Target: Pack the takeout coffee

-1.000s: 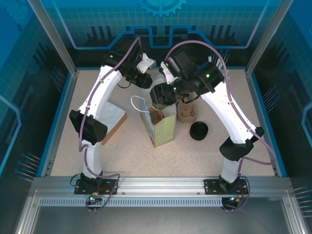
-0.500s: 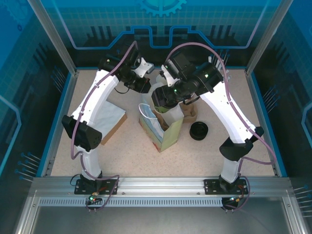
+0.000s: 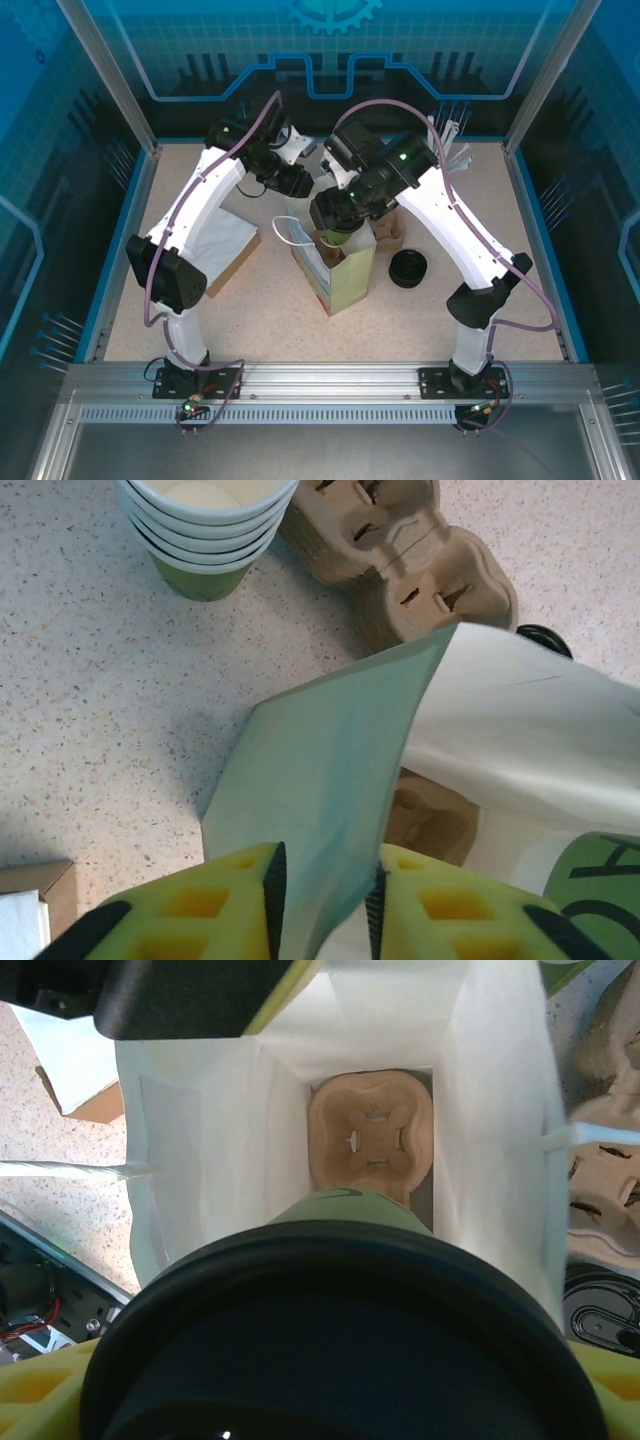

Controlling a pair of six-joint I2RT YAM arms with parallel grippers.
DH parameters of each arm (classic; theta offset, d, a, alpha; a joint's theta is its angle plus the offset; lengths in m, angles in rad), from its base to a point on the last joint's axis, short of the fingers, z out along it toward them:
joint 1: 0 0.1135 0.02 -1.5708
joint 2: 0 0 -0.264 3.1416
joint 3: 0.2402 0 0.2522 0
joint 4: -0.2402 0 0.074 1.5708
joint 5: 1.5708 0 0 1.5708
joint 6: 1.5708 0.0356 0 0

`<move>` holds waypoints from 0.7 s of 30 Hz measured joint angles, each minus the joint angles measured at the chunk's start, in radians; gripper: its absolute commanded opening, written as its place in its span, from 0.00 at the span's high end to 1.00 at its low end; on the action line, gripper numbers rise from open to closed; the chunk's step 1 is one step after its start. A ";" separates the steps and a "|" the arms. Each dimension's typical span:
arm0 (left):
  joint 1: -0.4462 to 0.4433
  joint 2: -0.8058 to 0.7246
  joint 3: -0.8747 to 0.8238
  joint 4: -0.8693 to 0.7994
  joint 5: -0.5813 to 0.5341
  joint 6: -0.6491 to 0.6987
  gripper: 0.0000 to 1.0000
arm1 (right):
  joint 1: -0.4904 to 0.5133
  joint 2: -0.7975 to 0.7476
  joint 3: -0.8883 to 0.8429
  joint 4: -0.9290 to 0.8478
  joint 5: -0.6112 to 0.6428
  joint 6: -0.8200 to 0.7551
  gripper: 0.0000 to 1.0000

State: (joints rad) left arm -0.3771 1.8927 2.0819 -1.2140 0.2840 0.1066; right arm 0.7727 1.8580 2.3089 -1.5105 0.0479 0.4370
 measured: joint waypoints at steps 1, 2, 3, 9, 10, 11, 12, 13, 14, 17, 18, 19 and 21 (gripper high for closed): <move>0.000 -0.002 -0.008 0.003 -0.004 0.000 0.65 | 0.004 0.003 -0.002 0.001 -0.002 0.000 0.18; 0.000 -0.003 -0.012 0.006 -0.009 0.000 0.64 | 0.007 0.004 -0.005 0.000 -0.003 0.000 0.18; 0.000 -0.003 -0.017 0.011 -0.012 0.000 0.63 | 0.011 0.008 -0.006 -0.001 -0.003 0.000 0.18; 0.000 -0.016 -0.034 0.022 -0.032 -0.001 0.62 | 0.025 0.036 -0.011 0.001 -0.006 0.000 0.18; 0.000 -0.021 -0.037 0.023 -0.034 0.000 0.62 | 0.026 0.041 -0.015 0.000 -0.006 0.000 0.18; 0.000 -0.025 -0.037 0.023 -0.035 0.000 0.62 | 0.027 0.047 -0.019 0.001 -0.007 0.000 0.18; 0.000 -0.029 -0.038 0.025 -0.036 0.000 0.61 | 0.028 0.051 -0.022 0.000 -0.006 0.000 0.18; 0.000 -0.034 -0.039 0.027 -0.037 0.000 0.61 | 0.028 0.056 -0.026 0.001 -0.006 0.000 0.18; 0.000 -0.039 -0.043 0.031 -0.037 0.000 0.61 | 0.028 0.061 -0.029 0.000 -0.006 0.000 0.18; 0.000 -0.051 -0.055 0.037 -0.037 0.000 0.58 | 0.028 0.068 -0.035 0.001 -0.006 -0.004 0.18; 0.000 -0.054 -0.060 0.039 -0.037 0.000 0.57 | 0.028 0.069 -0.037 0.000 -0.006 -0.007 0.18; 0.000 -0.056 -0.065 0.041 -0.037 -0.001 0.57 | 0.028 0.071 -0.037 -0.001 -0.006 -0.008 0.17; 0.000 -0.061 -0.079 0.045 -0.037 -0.001 0.56 | 0.028 0.074 -0.038 -0.002 -0.003 -0.012 0.17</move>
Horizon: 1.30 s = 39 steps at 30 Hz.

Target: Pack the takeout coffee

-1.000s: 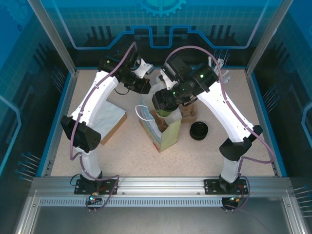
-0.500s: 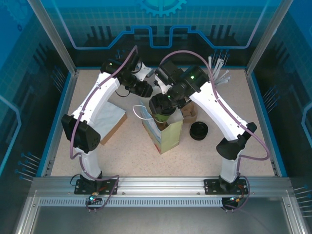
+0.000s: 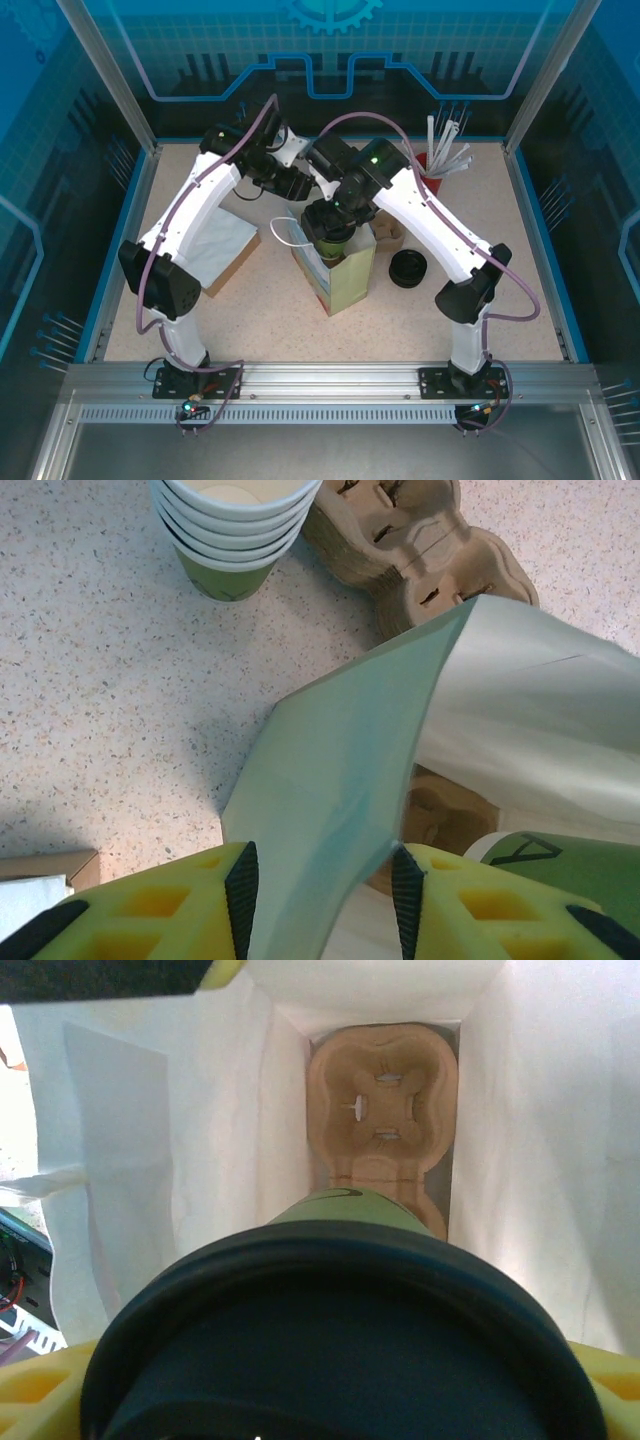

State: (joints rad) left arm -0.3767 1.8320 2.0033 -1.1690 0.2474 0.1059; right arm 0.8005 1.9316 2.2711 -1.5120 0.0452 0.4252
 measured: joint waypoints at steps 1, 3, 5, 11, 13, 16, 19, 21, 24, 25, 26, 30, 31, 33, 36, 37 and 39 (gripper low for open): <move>0.000 -0.001 -0.008 0.001 0.000 0.000 0.56 | 0.000 0.001 -0.002 -0.001 0.000 -0.001 0.17; 0.000 -0.003 -0.018 0.001 0.000 0.000 0.55 | 0.000 0.001 -0.011 -0.003 0.000 -0.003 0.17; 0.000 -0.004 -0.025 0.002 -0.005 0.000 0.53 | 0.000 0.000 -0.027 0.000 0.000 -0.003 0.17; 0.000 -0.010 -0.038 0.009 -0.016 0.000 0.51 | 0.000 0.000 -0.070 0.003 0.000 -0.006 0.17; 0.000 -0.010 -0.039 0.013 -0.016 0.000 0.51 | 0.000 0.000 -0.080 0.003 0.000 -0.007 0.17; 0.000 -0.012 -0.043 0.019 -0.016 0.000 0.51 | 0.000 0.000 -0.086 0.004 0.001 -0.007 0.17; 0.000 -0.012 -0.045 0.023 -0.024 0.000 0.51 | -0.001 -0.002 -0.086 0.010 0.000 -0.006 0.17; 0.000 -0.013 -0.048 0.024 -0.027 0.000 0.51 | -0.001 -0.005 -0.086 0.014 0.000 -0.006 0.17; 0.000 -0.014 -0.058 0.024 -0.034 0.000 0.51 | -0.003 -0.015 -0.086 0.021 -0.001 -0.006 0.17; 0.000 -0.014 -0.062 0.024 -0.034 0.000 0.51 | -0.003 -0.021 -0.086 0.022 0.000 -0.006 0.17; 0.000 -0.014 -0.064 0.023 -0.035 0.000 0.51 | -0.003 -0.027 -0.085 0.023 0.000 -0.005 0.17; 0.000 -0.014 -0.066 0.024 -0.035 0.000 0.50 | -0.005 -0.053 -0.085 0.026 -0.001 -0.002 0.17; 0.000 -0.014 -0.067 0.024 -0.035 0.000 0.50 | -0.007 -0.058 -0.085 0.026 -0.002 -0.002 0.17; 0.000 -0.014 -0.070 0.024 -0.035 0.000 0.50 | -0.010 -0.066 -0.085 0.026 -0.003 0.001 0.17; 0.000 -0.014 -0.076 0.024 -0.042 0.000 0.50 | -0.016 -0.074 -0.087 0.031 -0.005 0.002 0.17; 0.000 -0.014 -0.077 0.024 -0.042 0.000 0.50 | -0.018 -0.076 -0.090 0.034 -0.005 0.002 0.17; 0.000 -0.014 -0.079 0.025 -0.045 0.000 0.50 | -0.023 -0.080 -0.100 0.039 -0.008 0.002 0.17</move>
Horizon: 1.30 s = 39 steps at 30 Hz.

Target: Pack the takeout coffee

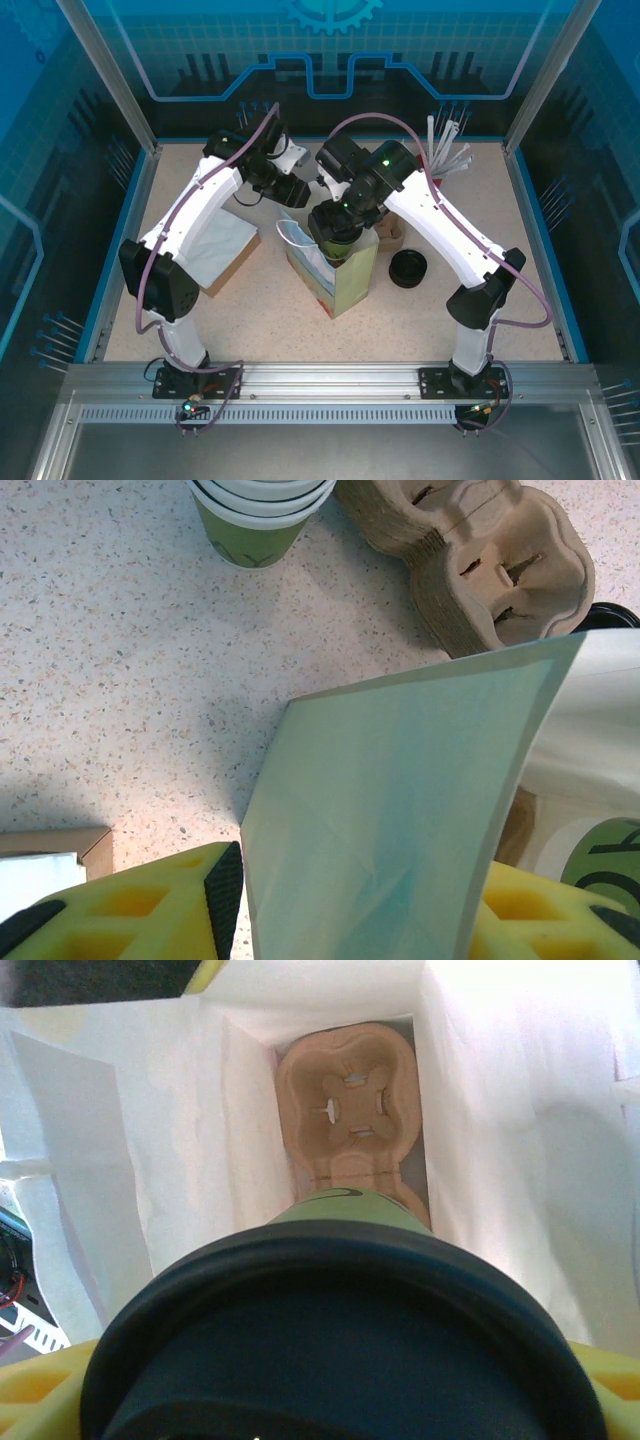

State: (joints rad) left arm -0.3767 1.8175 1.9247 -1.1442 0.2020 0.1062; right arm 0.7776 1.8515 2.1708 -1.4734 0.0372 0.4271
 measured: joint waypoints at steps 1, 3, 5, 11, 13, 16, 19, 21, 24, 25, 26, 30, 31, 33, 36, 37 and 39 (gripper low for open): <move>0.000 -0.001 -0.003 0.003 -0.001 0.000 0.50 | -0.002 -0.002 -0.006 0.002 -0.001 0.001 0.17; 0.000 -0.001 -0.009 0.006 -0.004 0.000 0.50 | -0.006 -0.006 -0.020 0.003 -0.004 0.003 0.17; 0.000 -0.001 -0.013 0.006 -0.008 0.000 0.49 | -0.011 -0.010 -0.037 0.007 -0.006 0.003 0.17; 0.000 -0.005 -0.021 0.012 -0.008 0.000 0.48 | -0.029 -0.023 -0.086 0.012 -0.016 0.003 0.17; 0.000 -0.007 -0.023 0.017 -0.008 0.000 0.48 | -0.033 -0.025 -0.092 0.014 -0.018 0.003 0.17; 0.000 -0.007 -0.023 0.022 -0.008 0.000 0.48 | -0.034 -0.024 -0.097 0.016 -0.019 0.001 0.17; 0.000 -0.007 -0.023 0.026 -0.006 0.000 0.48 | -0.034 -0.024 -0.097 0.016 -0.019 -0.005 0.17; 0.000 -0.007 -0.023 0.026 -0.005 0.000 0.48 | -0.033 -0.024 -0.097 0.015 -0.019 -0.009 0.17; 0.000 -0.007 -0.023 0.027 0.000 -0.002 0.47 | -0.031 -0.019 -0.097 0.012 -0.018 -0.013 0.17; 0.000 -0.007 -0.023 0.028 0.001 -0.003 0.45 | -0.030 -0.015 -0.097 0.009 -0.018 -0.014 0.17; 0.000 -0.007 -0.023 0.028 0.001 -0.003 0.45 | -0.030 -0.011 -0.097 0.008 -0.018 -0.016 0.17; 0.000 -0.007 -0.024 0.028 0.004 -0.003 0.44 | -0.023 0.016 -0.097 0.008 -0.019 -0.022 0.17; 0.000 -0.007 -0.024 0.028 0.004 -0.003 0.44 | -0.020 0.023 -0.097 0.008 -0.018 -0.024 0.17; 0.000 -0.007 -0.024 0.028 0.004 -0.003 0.43 | -0.016 0.036 -0.097 0.008 -0.018 -0.027 0.17; 0.000 -0.007 -0.024 0.029 0.005 -0.003 0.43 | -0.011 0.052 -0.097 0.008 -0.018 -0.032 0.17; 0.000 -0.007 -0.024 0.029 0.005 -0.003 0.43 | -0.010 0.055 -0.097 0.008 -0.018 -0.034 0.17; 0.000 -0.007 -0.024 0.032 0.004 -0.003 0.43 | -0.006 0.059 -0.097 0.008 -0.017 -0.039 0.16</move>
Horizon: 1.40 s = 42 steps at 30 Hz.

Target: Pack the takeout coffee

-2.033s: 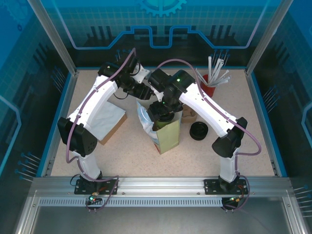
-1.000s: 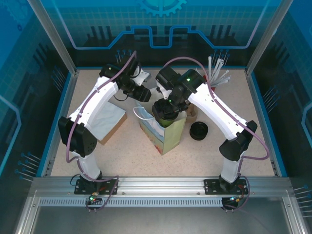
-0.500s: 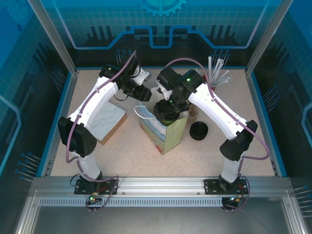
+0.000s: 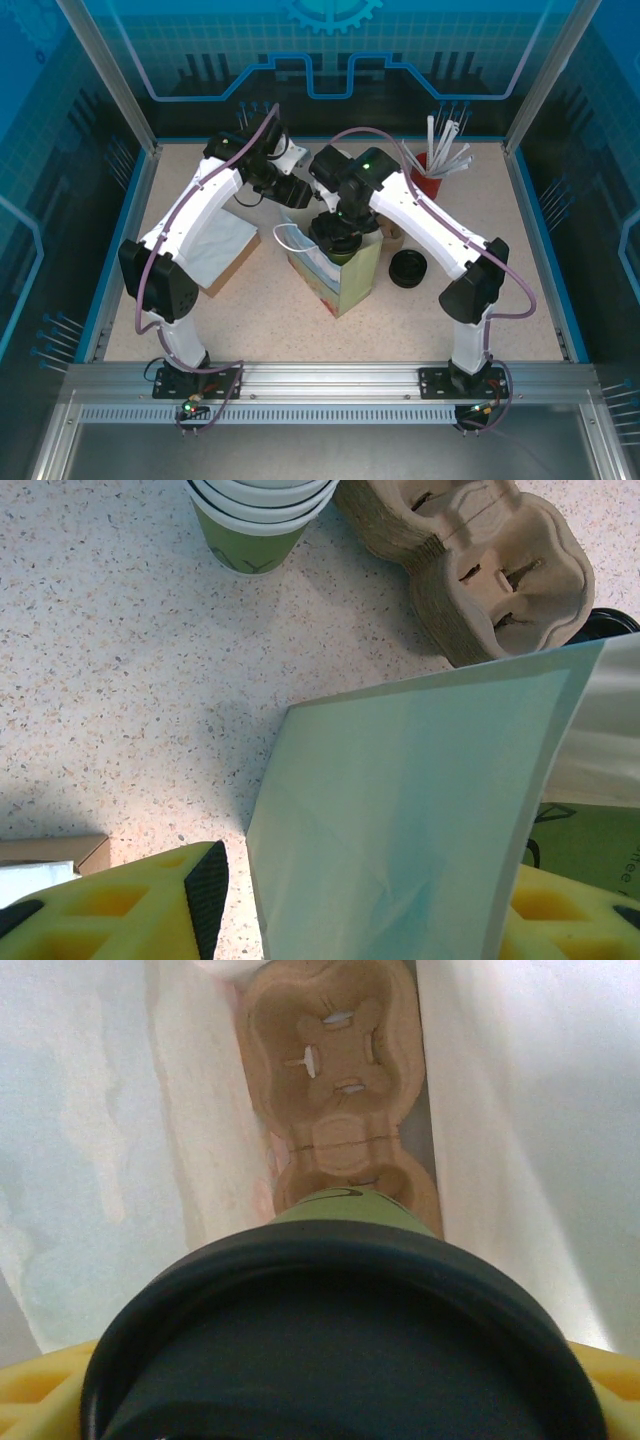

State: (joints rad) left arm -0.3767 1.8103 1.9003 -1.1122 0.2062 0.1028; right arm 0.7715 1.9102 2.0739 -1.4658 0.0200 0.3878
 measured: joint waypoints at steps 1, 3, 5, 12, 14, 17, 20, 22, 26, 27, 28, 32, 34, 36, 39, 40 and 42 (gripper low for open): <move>0.000 0.000 0.000 0.002 0.000 0.000 0.43 | 0.002 0.001 0.000 0.000 0.001 -0.004 0.17; 0.000 0.000 0.000 0.004 0.000 0.000 0.43 | 0.005 0.002 0.000 0.000 0.003 -0.009 0.16; 0.000 0.000 0.000 0.005 0.000 0.000 0.43 | 0.008 0.003 0.000 -0.001 0.003 -0.016 0.16; 0.000 -0.002 0.000 0.016 0.000 -0.001 0.43 | 0.009 0.004 -0.026 0.002 0.006 -0.052 0.16; 0.000 -0.002 0.000 0.019 0.000 -0.001 0.43 | 0.009 0.004 -0.037 0.002 0.006 -0.061 0.15; 0.000 -0.002 0.000 0.019 0.000 -0.001 0.43 | 0.009 0.004 -0.053 0.009 0.006 -0.078 0.16; 0.000 -0.002 0.000 0.019 0.000 -0.001 0.42 | 0.009 0.004 -0.066 0.021 0.006 -0.093 0.15; 0.000 -0.002 0.000 0.019 0.000 -0.001 0.42 | 0.009 0.004 -0.078 0.029 0.006 -0.102 0.15; 0.000 -0.002 0.000 0.019 0.000 -0.001 0.42 | 0.009 0.004 -0.102 0.041 0.006 -0.118 0.15; 0.000 -0.002 0.000 0.019 0.000 -0.002 0.42 | 0.009 0.004 -0.105 0.043 0.006 -0.120 0.15; 0.000 -0.002 0.000 0.019 0.000 -0.003 0.42 | 0.009 0.004 -0.105 0.044 0.006 -0.121 0.15; 0.000 -0.002 0.000 0.019 0.000 -0.010 0.40 | 0.010 0.004 -0.108 0.047 0.006 -0.128 0.16; 0.000 -0.002 0.000 0.019 -0.001 -0.016 0.38 | 0.010 0.004 -0.114 0.050 0.006 -0.131 0.15; 0.000 -0.002 0.000 0.020 -0.003 -0.019 0.38 | 0.010 0.004 -0.122 0.053 0.006 -0.134 0.16; 0.000 -0.002 0.000 0.020 -0.013 -0.023 0.38 | 0.013 0.004 -0.138 0.057 0.006 -0.139 0.15; 0.000 -0.002 0.000 0.020 -0.016 -0.024 0.38 | 0.014 0.004 -0.145 0.060 0.006 -0.139 0.15; 0.000 -0.002 0.000 0.022 -0.019 -0.025 0.38 | 0.018 0.004 -0.161 0.069 0.006 -0.143 0.15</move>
State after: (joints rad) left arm -0.3767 1.8088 1.9003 -1.0901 0.1867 0.0780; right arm 0.7895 1.9141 1.9133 -1.3964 0.0257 0.2451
